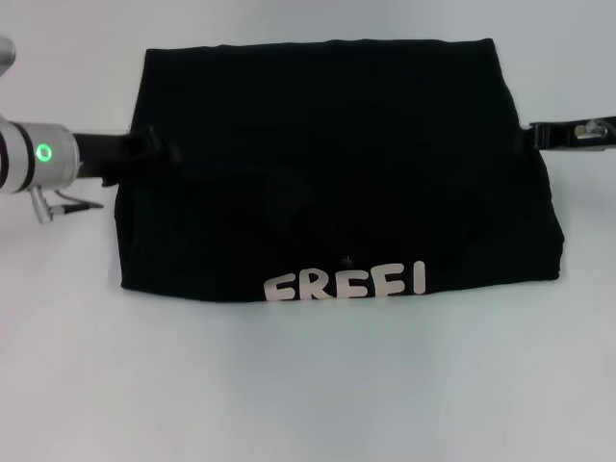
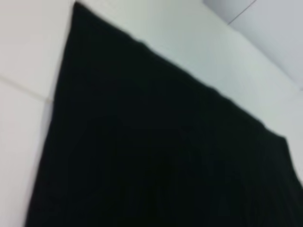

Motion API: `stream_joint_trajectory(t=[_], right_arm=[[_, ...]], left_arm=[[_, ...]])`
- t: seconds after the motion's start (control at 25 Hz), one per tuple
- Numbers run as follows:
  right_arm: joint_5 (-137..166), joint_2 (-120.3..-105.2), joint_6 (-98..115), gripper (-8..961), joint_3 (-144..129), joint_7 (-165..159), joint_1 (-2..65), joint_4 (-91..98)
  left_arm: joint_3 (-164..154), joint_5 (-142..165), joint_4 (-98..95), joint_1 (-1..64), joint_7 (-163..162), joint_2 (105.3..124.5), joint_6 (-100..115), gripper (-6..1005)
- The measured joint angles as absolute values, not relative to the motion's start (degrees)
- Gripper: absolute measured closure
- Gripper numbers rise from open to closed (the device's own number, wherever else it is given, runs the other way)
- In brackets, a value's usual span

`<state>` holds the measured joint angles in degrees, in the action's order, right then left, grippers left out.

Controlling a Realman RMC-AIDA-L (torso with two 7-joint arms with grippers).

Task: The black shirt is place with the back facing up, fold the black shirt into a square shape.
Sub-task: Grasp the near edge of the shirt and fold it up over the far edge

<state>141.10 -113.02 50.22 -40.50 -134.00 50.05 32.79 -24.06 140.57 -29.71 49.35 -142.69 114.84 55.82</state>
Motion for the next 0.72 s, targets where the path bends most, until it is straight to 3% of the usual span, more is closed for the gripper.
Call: stream_joint_trajectory(t=[0.48,0.72], right_arm=[[140.78,-112.05,44.36,775,-40.38,-135.63,52.31,33.55],[140.89,-113.43,35.29,766,-43.99,-133.69,53.41,26.89]], left_arm=[[-25.61,135.80,-30.28,51.32,-141.64,114.50,48.53,931],[-32.74,135.63,-26.81,51.00,-141.59,115.82,40.70,902]])
